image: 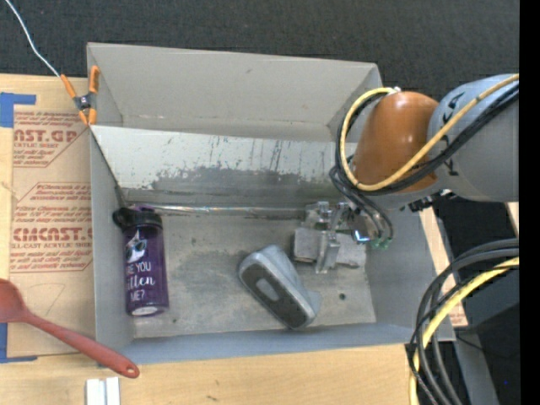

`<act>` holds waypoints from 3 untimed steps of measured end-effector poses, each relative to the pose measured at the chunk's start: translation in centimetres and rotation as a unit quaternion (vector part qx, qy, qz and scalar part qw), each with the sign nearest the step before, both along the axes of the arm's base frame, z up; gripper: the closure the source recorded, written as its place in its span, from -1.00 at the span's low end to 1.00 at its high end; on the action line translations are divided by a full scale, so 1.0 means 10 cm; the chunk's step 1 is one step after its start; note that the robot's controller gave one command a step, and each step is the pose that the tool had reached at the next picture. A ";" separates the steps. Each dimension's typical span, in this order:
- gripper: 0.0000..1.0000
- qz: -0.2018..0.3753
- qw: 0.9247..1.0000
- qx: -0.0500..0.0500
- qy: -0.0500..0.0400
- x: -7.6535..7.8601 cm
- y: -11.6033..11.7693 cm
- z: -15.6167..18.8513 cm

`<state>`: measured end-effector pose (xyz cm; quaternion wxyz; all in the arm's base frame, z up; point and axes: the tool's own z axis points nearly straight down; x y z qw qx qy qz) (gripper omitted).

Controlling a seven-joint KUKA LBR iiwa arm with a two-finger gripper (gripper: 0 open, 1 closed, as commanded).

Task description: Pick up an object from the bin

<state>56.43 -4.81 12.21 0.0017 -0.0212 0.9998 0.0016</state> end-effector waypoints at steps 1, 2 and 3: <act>1.00 -0.028 1.000 0.000 -0.004 0.22 -0.06 -0.07; 1.00 -0.020 1.000 0.000 0.000 0.09 -0.04 0.74; 1.00 -0.008 1.000 -0.001 -0.007 0.21 0.01 0.20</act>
Offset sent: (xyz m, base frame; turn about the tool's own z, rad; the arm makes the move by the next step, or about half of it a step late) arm -0.0002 -0.0036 0.1458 0.0261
